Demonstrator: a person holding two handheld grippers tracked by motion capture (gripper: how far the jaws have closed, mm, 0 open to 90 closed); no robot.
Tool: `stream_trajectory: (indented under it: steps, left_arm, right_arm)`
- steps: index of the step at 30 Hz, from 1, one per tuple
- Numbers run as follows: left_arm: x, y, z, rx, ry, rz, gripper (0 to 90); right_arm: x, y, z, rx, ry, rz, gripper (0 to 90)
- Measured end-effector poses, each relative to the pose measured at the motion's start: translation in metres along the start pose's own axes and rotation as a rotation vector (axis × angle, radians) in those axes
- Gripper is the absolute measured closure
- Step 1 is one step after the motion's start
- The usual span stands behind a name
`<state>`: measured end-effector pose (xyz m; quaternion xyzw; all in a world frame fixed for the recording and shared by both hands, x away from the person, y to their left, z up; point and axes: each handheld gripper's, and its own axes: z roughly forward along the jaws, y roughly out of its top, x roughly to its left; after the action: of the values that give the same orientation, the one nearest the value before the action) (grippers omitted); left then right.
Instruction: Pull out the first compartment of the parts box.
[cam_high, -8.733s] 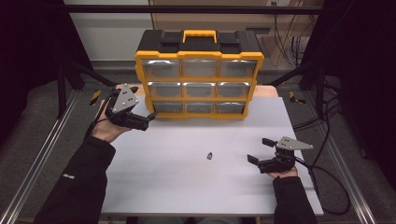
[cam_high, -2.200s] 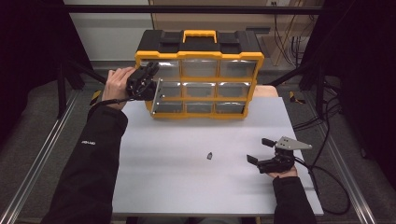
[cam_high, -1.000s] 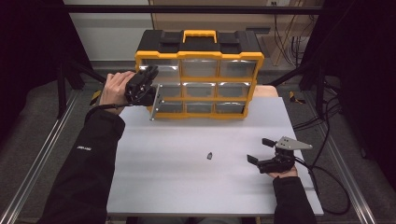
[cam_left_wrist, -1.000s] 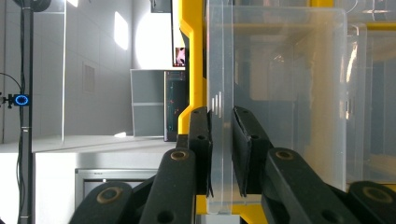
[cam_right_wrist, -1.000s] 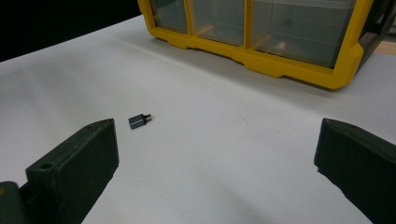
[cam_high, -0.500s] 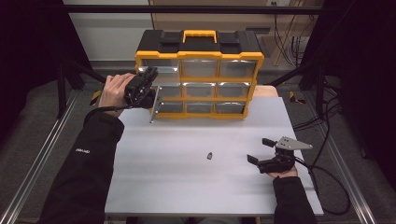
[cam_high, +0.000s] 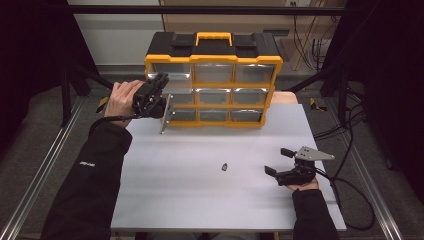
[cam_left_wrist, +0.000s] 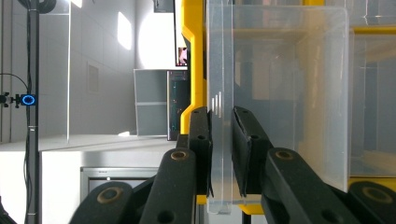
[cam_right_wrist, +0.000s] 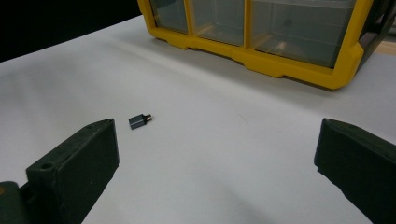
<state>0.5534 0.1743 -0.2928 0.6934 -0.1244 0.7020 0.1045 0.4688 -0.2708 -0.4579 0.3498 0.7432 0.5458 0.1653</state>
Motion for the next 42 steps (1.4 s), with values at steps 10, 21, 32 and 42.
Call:
stream_trajectory:
  steps: [10, 21, 32, 42]
  left_arm:
    - [-0.001, 0.000, -0.006, 0.001, 0.004, 0.003, 78.4]
    - [-0.001, 0.004, -0.009, 0.004, 0.007, 0.002, 78.5]
    - [-0.001, 0.006, -0.012, 0.007, 0.010, 0.003, 78.5]
    - [-0.002, 0.006, -0.018, 0.001, 0.009, 0.004, 78.6]
  right_arm:
    - [0.000, 0.000, 0.000, 0.000, 0.000, 0.001, 0.4]
    - [0.000, 0.000, 0.000, 0.000, 0.001, -0.001, 0.4]
    - [0.000, 0.000, 0.000, -0.001, 0.001, 0.001, 0.4]
    - [0.000, 0.000, 0.000, -0.001, 0.000, -0.002, 0.4]
